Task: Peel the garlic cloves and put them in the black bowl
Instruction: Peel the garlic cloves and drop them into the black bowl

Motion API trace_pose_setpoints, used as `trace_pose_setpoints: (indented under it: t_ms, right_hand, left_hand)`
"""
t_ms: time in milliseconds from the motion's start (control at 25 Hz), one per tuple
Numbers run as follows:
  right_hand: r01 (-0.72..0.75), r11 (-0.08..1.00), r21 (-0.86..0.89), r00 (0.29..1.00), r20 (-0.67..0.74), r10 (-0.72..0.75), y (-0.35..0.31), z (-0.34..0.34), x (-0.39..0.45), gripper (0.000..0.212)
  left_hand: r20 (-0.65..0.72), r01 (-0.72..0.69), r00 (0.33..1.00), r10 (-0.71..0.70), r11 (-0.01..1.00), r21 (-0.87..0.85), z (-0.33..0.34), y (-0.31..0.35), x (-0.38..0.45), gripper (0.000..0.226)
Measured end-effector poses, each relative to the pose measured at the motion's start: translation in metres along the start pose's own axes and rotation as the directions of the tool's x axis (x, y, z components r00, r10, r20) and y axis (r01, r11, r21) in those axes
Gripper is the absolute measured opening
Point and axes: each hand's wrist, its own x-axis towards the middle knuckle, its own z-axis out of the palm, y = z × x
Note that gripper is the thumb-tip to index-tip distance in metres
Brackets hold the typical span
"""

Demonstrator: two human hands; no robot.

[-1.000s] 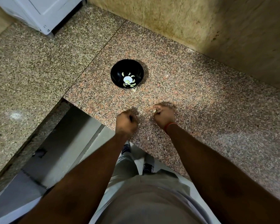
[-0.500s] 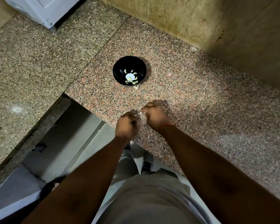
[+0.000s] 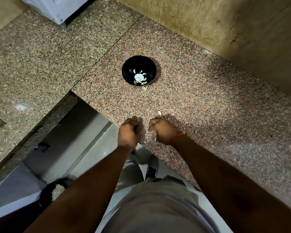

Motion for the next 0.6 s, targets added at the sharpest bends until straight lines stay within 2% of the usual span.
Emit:
trace_pose_setpoints:
  t_ms: [120,200,400,600]
  right_hand:
    - [-0.059,0.99,0.13,0.994,-0.081,0.07,0.004,0.008,-0.017,0.044]
    - [-0.11,0.967,0.228,0.974,-0.168,0.15,0.005,0.01,-0.025,0.039]
    - [-0.163,0.968,0.192,0.962,-0.187,0.199,0.0,0.02,-0.031,0.046]
    - [-0.207,0.945,0.254,0.918,-0.284,0.278,-0.015,0.026,-0.018,0.023]
  left_hand:
    - [-0.029,0.049,0.998,-0.048,0.998,0.036,-0.002,0.0,0.01,0.016]
    - [-0.021,0.049,0.999,-0.048,0.998,0.042,-0.003,0.006,0.017,0.018]
    - [0.07,-0.04,0.997,0.035,0.997,0.072,0.001,0.012,0.029,0.021]
    - [0.011,-0.054,0.999,0.053,0.998,0.041,0.002,0.009,0.023,0.015]
